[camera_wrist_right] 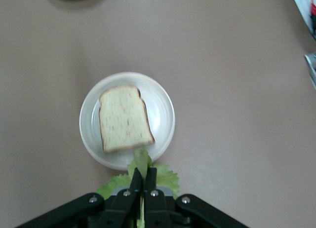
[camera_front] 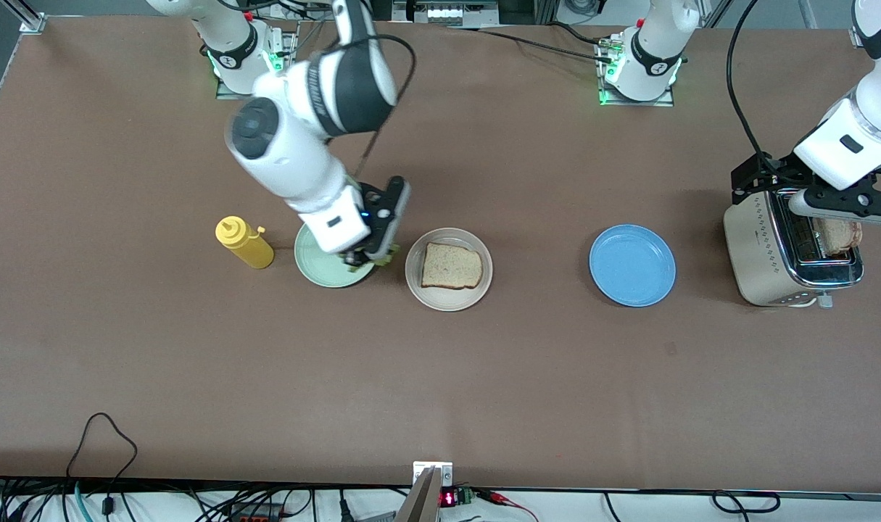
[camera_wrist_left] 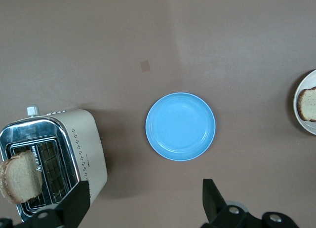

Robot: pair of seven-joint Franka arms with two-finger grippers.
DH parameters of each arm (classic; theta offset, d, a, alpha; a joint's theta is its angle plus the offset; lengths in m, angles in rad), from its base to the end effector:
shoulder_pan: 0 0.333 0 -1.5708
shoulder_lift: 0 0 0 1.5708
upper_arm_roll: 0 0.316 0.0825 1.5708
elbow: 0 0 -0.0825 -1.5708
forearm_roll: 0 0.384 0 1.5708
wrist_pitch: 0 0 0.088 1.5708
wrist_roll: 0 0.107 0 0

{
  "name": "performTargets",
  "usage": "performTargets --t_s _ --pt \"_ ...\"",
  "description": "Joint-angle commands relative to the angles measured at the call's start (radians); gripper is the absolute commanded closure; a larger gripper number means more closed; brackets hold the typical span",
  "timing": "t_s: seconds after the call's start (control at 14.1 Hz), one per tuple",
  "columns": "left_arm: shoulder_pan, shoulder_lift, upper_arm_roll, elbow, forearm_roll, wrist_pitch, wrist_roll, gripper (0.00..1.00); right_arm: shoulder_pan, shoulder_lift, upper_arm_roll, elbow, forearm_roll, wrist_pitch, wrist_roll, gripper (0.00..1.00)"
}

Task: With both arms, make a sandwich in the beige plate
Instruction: 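Lower the lettuce onto the toast and open the right gripper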

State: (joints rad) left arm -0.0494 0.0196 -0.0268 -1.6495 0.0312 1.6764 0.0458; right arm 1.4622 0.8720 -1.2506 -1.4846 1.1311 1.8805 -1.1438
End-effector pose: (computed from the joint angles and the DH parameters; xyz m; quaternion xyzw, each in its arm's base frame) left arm 0.5663 -0.0401 0.5854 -0.9979 0.0625 -0.0039 0.0152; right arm 0.5740 0.4119 0.4080 -0.8047 -0.5727 -0.1218 0.0987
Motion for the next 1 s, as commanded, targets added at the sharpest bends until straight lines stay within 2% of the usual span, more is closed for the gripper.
performTargets --t_s 0.0,0.14,0.43,0.92 --pt "0.005 -0.006 -0.001 0.004 -0.01 -0.01 0.003 0.0 0.001 -0.005 0.133 -0.002 0.013 0.156 0.077 1.0" --pt "0.005 -0.006 -0.001 0.004 -0.01 -0.01 0.003 0.0 -0.008 0.008 0.213 -0.002 0.013 0.263 0.094 1.0" --pt "0.005 -0.006 0.001 0.004 -0.01 -0.01 0.003 0.0 -0.019 0.022 0.302 -0.003 0.013 0.399 0.099 1.0" --pt "0.006 -0.006 0.001 0.004 -0.008 -0.01 0.003 0.0 -0.028 0.064 0.313 -0.005 0.015 0.425 0.093 1.0"
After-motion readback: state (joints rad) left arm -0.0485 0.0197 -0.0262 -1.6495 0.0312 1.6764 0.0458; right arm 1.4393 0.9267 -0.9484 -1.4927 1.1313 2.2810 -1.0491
